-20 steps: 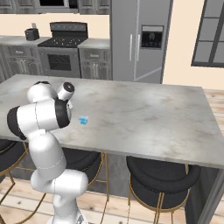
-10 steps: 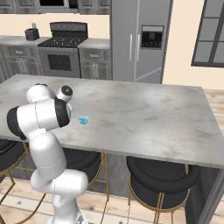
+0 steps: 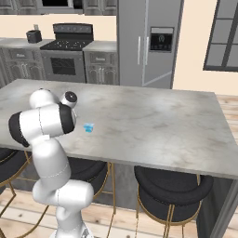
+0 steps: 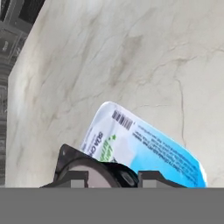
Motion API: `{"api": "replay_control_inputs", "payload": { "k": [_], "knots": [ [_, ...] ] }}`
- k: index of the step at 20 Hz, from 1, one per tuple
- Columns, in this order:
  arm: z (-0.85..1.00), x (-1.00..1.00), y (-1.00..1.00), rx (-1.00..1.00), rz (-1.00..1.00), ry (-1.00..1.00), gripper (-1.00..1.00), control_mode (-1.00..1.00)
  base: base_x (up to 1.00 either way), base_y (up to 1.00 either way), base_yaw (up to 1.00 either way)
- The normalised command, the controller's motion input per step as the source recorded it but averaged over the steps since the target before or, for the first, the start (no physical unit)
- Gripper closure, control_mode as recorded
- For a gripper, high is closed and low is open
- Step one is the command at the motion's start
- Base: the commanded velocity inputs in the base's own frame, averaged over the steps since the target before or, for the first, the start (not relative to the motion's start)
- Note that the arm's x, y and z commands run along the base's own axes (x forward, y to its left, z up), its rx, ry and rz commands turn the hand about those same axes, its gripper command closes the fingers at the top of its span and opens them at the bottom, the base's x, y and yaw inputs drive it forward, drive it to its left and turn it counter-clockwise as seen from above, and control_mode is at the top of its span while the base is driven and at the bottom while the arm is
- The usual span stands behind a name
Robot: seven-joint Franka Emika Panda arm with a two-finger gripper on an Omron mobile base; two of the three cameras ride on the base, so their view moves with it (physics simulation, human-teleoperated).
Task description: Stack the yogurt containers by placing the smaller containers on top of the larger containers.
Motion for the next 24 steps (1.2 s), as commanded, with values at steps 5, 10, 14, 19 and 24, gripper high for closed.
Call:
{"api": "replay_control_inputs", "payload": {
  "k": [5, 10, 14, 19, 24],
  "knots": [
    [-0.01, 0.22, 0.00, 0.00, 0.00, 0.00, 1.00, -1.00, 0.00, 0.00, 0.00],
    [-0.07, 0.11, 0.02, 0.00, 0.00, 0.00, 1.00, -1.00, 0.00, 0.00, 0.00],
    [-0.13, 0.07, 0.08, 0.00, 0.00, 0.00, 1.00, -1.00, 0.00, 0.00, 0.00],
    [-0.03, 0.06, 0.10, 0.00, 0.00, 0.00, 1.00, -1.00, 0.00, 0.00, 0.00],
    [-0.02, 0.00, 0.02, 0.00, 0.00, 0.00, 1.00, -1.00, 0.00, 0.00, 0.00]
  ]
}}
